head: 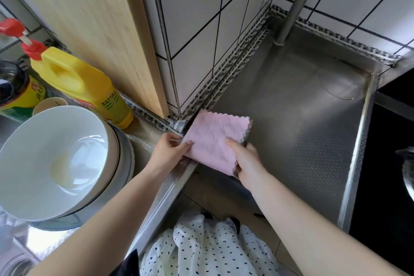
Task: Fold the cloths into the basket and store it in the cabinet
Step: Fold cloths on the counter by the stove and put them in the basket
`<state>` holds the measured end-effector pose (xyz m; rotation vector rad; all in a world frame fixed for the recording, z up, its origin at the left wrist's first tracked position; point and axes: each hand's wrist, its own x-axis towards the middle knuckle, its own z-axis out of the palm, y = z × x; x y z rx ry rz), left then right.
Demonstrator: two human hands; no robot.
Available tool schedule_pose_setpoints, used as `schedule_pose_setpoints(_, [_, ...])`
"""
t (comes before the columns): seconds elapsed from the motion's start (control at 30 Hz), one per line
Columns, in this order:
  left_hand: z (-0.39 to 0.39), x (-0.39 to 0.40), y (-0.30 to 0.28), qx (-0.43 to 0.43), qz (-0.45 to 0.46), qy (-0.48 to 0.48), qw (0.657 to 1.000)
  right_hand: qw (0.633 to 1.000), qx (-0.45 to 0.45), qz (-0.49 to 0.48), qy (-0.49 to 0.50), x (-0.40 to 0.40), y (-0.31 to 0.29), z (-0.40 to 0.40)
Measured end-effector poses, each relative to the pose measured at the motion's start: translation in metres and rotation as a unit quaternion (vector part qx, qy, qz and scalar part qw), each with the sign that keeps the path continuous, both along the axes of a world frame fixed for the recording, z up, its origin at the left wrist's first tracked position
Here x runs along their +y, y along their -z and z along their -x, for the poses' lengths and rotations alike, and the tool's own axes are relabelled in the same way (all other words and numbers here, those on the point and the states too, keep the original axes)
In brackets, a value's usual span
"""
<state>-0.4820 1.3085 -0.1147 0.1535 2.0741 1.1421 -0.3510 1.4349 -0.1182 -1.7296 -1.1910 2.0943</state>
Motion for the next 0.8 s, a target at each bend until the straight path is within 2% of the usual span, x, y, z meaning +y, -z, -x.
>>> schedule_pose_setpoints(0.1, [-0.007,0.003,-0.008,-0.099,-0.061,-0.002,0.993,0.999,0.034,0.001,0.021,0.000,-0.010,-0.016])
schedule_pose_setpoints(0.27, [-0.020,0.019,-0.029,-0.178,-0.091,0.112,0.973,0.993,0.098,-0.006,0.068,0.000,-0.035,-0.066])
schedule_pose_setpoints(0.47, [-0.079,0.060,-0.055,-0.321,-0.153,0.271,0.894,0.980,0.146,-0.009,0.134,-0.012,-0.059,-0.147])
schedule_pose_setpoints(0.57, [-0.115,0.077,-0.054,-0.325,-0.154,0.334,0.871,0.971,0.141,-0.033,0.189,-0.022,-0.065,-0.190])
schedule_pose_setpoints(0.8, [-0.220,0.103,-0.046,-0.280,-0.105,0.480,0.825,0.950,0.065,-0.113,0.282,-0.063,-0.059,-0.297])
